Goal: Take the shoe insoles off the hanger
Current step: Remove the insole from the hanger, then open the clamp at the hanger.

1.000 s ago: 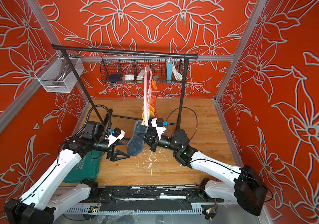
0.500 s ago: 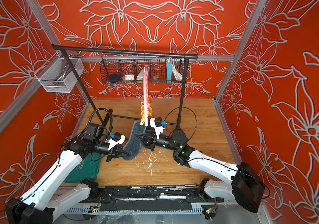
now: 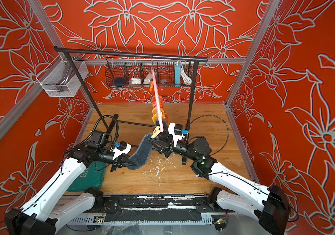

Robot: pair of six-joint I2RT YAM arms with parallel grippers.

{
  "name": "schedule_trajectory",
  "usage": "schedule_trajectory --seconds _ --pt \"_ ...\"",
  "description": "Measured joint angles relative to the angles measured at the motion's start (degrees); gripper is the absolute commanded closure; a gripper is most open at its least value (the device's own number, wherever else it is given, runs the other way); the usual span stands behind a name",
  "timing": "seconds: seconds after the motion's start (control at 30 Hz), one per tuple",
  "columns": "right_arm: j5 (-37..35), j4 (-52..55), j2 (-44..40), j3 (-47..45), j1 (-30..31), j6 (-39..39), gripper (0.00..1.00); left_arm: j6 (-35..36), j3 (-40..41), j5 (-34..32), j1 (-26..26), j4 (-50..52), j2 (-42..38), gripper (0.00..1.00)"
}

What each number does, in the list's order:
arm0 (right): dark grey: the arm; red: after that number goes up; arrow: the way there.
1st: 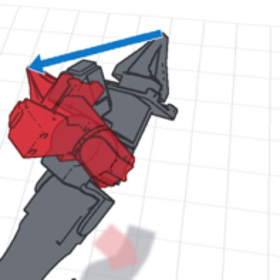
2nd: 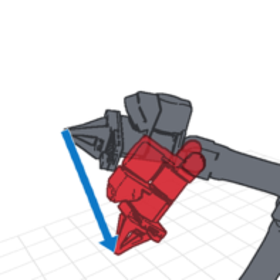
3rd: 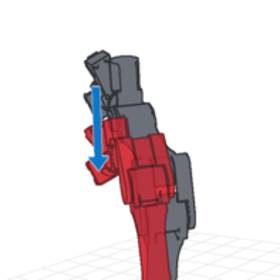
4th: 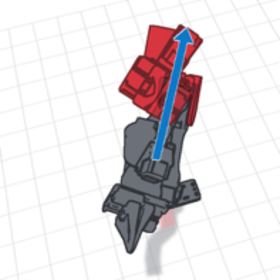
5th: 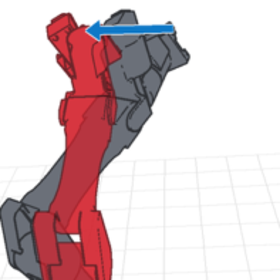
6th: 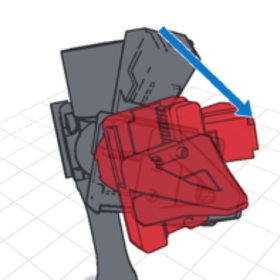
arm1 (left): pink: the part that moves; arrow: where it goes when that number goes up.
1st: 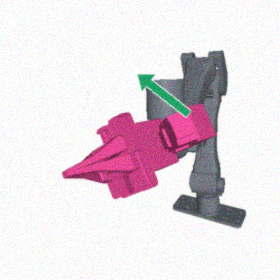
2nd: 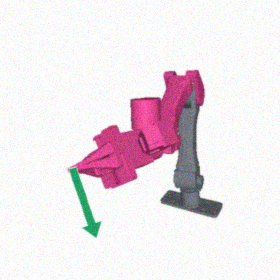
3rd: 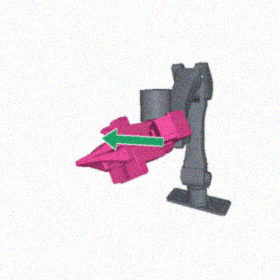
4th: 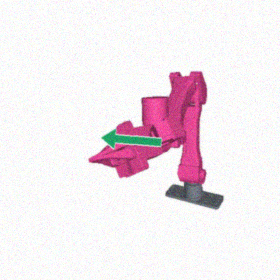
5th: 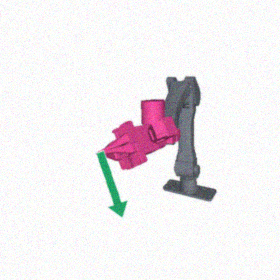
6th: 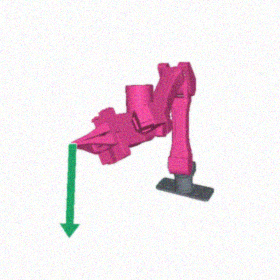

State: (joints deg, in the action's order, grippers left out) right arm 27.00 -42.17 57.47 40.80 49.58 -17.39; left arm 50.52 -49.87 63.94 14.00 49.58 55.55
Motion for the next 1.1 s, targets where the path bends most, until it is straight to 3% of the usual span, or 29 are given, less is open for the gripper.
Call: schedule_trajectory --seconds 0.37,0.83,1.1 --pt "4.9 0.6 2.5 4.2 -4.4 0.0 0.45 3.1 0.0 0.0 0.0 2.6 -0.3 1.0" --pt "9.9 0.3 4.0 4.4 -7.1 -2.8 0.87 5.3 1.0 -0.8 0.0 3.8 -1.1 1.0" --pt "8.6 6.8 3.8 5.2 -7.8 0.5 0.89 9.6 3.4 -4.5 0.0 7.2 -2.6 1.0"
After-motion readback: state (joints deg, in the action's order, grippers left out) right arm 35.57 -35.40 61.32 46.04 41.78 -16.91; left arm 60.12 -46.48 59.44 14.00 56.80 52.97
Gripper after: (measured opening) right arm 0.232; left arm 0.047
